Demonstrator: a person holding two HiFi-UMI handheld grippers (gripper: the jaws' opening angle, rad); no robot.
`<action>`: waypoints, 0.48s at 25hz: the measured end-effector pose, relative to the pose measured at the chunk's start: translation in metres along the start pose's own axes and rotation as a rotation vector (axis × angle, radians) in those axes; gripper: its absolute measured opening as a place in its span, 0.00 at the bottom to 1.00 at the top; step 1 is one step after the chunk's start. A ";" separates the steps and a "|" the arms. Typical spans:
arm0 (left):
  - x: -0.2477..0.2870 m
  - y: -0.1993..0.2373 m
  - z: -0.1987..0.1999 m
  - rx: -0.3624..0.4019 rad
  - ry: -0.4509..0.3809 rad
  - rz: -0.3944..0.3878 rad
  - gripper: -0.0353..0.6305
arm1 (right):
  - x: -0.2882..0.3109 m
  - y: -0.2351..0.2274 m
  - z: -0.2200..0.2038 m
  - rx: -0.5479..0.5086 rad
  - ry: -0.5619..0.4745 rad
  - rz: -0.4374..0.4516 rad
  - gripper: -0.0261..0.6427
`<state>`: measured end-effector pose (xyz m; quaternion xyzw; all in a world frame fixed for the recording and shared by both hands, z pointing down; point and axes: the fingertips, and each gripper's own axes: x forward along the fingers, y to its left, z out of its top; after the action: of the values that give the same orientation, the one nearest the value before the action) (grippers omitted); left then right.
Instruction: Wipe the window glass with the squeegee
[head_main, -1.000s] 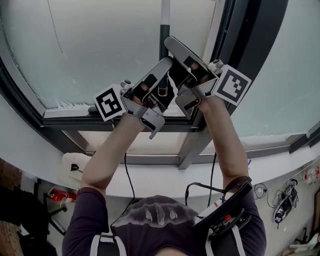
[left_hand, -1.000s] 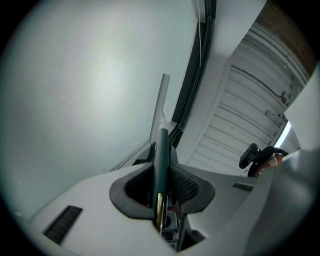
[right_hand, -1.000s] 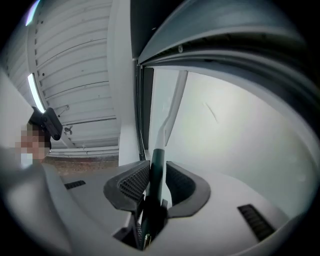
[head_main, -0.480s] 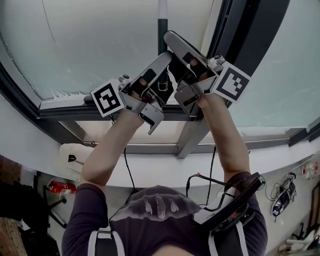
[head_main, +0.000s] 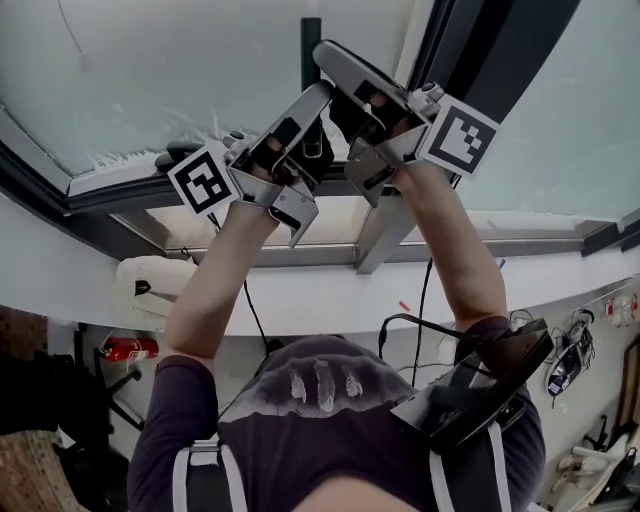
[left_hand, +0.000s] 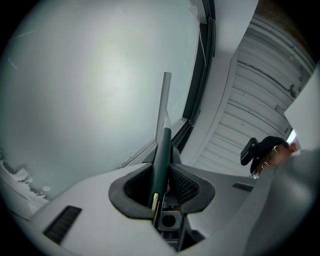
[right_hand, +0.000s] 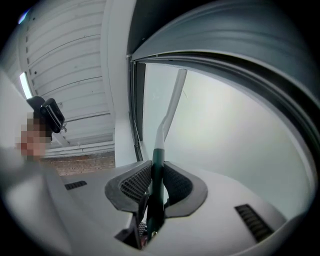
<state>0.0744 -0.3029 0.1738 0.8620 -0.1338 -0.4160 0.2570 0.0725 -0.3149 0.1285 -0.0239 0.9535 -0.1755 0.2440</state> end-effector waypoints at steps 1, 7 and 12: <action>-0.004 0.002 -0.002 -0.004 0.000 0.005 0.20 | -0.001 0.000 -0.004 0.006 0.000 -0.003 0.15; -0.029 0.012 -0.022 -0.037 0.005 0.031 0.20 | -0.015 0.000 -0.032 0.004 -0.005 -0.017 0.15; -0.037 0.016 -0.030 -0.058 -0.014 0.055 0.20 | -0.020 -0.001 -0.042 0.022 0.006 -0.026 0.15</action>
<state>0.0751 -0.2900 0.2226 0.8474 -0.1471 -0.4183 0.2921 0.0705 -0.2995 0.1723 -0.0332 0.9518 -0.1894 0.2392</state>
